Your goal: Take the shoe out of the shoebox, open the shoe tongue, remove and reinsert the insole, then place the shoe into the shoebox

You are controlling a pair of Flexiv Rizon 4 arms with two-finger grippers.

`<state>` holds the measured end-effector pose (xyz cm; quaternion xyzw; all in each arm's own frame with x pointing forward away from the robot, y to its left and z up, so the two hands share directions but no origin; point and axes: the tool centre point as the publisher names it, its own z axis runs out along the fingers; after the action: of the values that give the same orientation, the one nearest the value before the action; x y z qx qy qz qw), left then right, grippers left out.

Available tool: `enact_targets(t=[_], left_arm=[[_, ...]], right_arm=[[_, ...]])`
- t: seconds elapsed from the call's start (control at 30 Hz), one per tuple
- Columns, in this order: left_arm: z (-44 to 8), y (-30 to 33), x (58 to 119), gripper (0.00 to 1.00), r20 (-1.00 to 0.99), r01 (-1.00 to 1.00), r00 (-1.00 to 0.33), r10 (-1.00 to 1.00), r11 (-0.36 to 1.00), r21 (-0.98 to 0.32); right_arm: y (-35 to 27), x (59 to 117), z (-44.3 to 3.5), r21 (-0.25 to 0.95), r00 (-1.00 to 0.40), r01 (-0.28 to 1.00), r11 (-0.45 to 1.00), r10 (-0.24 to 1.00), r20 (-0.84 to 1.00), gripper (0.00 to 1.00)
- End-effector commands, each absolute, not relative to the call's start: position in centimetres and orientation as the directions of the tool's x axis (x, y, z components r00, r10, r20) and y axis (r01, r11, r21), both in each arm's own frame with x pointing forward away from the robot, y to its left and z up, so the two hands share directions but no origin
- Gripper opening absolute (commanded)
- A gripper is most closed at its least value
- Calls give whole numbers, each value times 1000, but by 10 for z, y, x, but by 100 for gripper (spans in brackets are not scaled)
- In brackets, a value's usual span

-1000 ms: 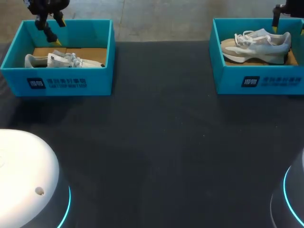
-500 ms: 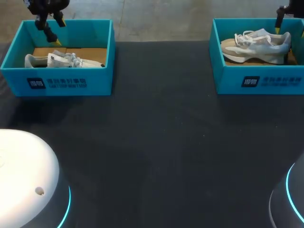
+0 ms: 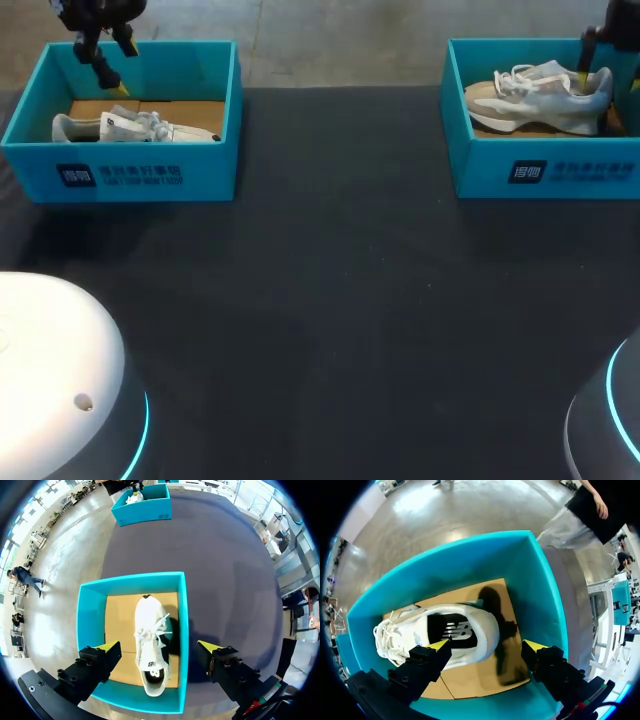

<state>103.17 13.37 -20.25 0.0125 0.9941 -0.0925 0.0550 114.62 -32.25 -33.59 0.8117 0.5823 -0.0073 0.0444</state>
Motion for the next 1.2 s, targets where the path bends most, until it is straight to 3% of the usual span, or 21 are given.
enact_targets(t=[0.03,0.9,0.93,0.97,1.0,1.2], left_arm=[[-203,134,1031,100,-114,37,-993,16,982,-183],[-203,134,1031,100,-114,37,-993,16,982,-183],[-203,134,1031,100,-114,37,-993,16,982,-183],[-203,134,1031,100,-114,37,-993,16,982,-183],[-203,134,1031,100,-114,37,-993,16,982,-183],[-203,134,1031,100,-114,37,-993,16,982,-183]], right_arm=[[-328,1156,-348,22,318,948,-317,946,-65,92],[-337,1168,-390,-56,265,962,-269,962,-68,82],[-337,1168,-391,-57,271,960,-275,960,-71,66],[-338,1167,-391,-57,273,959,-277,960,-71,62],[-338,1167,-392,-57,274,959,-278,959,-71,49],[-337,1163,-396,-68,279,956,-284,957,-81,36]])
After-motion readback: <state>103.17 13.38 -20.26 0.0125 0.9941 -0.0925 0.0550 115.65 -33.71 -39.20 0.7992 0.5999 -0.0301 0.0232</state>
